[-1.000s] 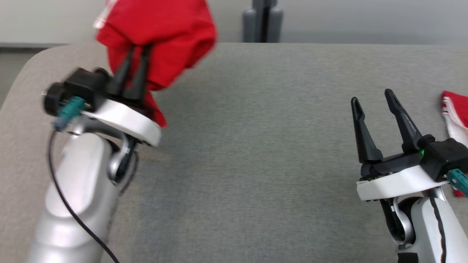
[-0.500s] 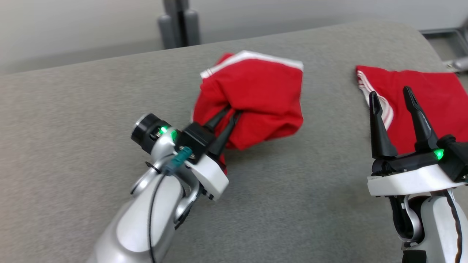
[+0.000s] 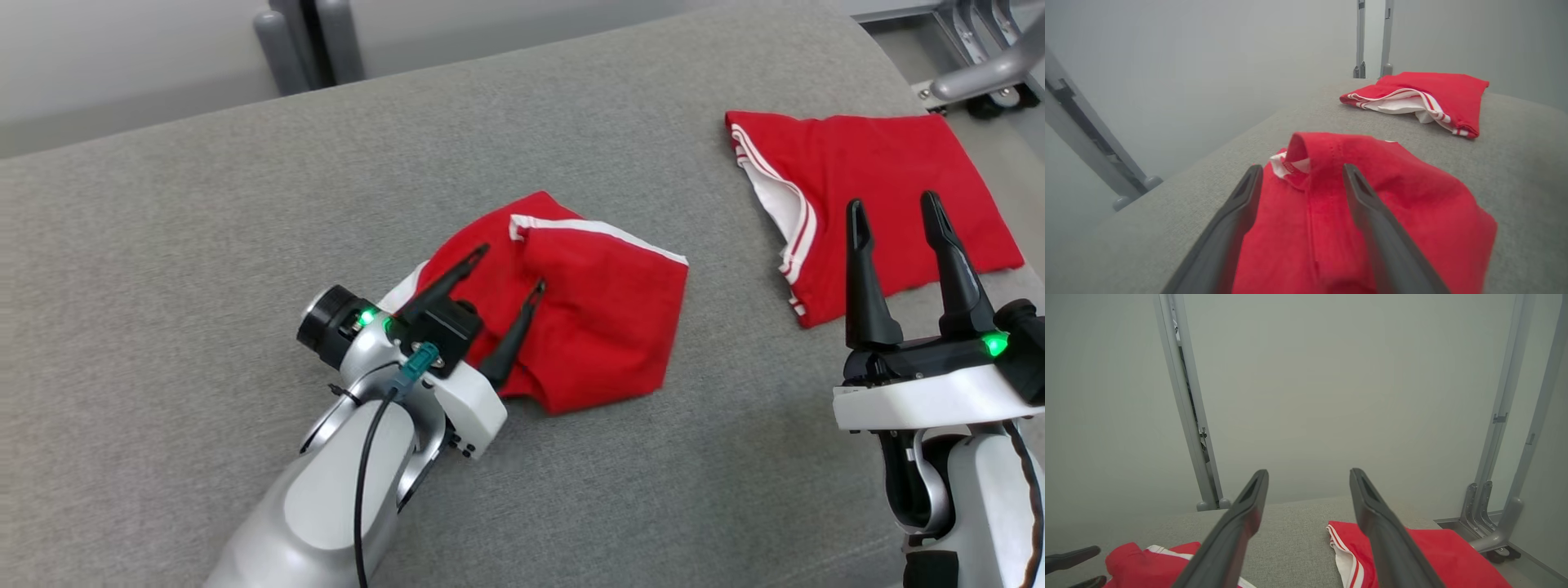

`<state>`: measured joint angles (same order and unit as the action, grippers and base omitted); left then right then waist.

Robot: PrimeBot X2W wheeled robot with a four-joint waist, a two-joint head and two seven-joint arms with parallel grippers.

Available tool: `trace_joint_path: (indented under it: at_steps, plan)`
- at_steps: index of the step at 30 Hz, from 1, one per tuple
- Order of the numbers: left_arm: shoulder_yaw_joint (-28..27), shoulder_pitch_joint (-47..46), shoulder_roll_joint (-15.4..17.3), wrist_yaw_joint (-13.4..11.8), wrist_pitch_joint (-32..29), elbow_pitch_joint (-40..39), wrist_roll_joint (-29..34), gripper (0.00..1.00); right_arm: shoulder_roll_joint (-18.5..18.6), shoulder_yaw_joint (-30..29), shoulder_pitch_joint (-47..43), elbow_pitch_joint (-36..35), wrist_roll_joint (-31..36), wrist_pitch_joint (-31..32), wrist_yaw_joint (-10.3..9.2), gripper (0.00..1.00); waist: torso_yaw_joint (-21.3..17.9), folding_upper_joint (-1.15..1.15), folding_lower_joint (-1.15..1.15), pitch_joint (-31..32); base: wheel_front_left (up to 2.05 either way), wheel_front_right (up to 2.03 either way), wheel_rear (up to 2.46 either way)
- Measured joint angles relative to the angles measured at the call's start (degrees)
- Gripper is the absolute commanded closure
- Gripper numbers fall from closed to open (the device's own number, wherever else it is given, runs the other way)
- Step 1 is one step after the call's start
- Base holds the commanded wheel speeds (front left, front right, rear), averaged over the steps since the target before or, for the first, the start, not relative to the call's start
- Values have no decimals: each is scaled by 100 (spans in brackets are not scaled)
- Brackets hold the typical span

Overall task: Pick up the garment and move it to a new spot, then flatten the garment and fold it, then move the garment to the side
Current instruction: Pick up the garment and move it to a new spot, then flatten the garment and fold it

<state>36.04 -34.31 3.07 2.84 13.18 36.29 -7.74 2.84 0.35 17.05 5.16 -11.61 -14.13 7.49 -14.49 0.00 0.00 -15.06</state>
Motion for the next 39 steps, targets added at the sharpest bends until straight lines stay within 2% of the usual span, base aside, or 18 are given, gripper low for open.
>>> trace_joint_path:
  at_steps: [5, 9, 17, 20, 28, 39]
  plan:
    - [-379, -25, 11, -260, 157, -307, -291, 0, -4, -15, -21, 45, 97, -1, 1, 0, 314, 0, 0, 159, 0, 0, 0]
    - [-803, 187, 187, -511, 181, -806, -458, 0, -4, -11, -129, 62, 168, 29, 0, 0, 605, 0, 0, 303, 0, 0, 0]
    - [-2046, 1599, 535, -846, 193, -2046, -894, 0, -10, 92, -378, 109, 264, 119, 0, 0, 1111, 0, 0, 689, 0, 0, 0]
    - [-2234, 2179, 527, -840, 196, -2397, -820, 0, -10, 104, -493, 141, 301, 138, 0, 0, 1262, 0, 0, 828, 0, 0, 0]
    - [-2695, 3405, 59, -894, 197, -3101, -821, 0, -11, 238, -802, 244, 252, 159, 1, 0, 1521, 0, 0, 1136, 0, 0, 0]
    - [-2566, 3560, -21, -804, 196, -3174, -817, 0, -8, 268, -808, 350, 269, 480, 1, 0, 1728, 0, 0, 1284, 0, 0, 0]
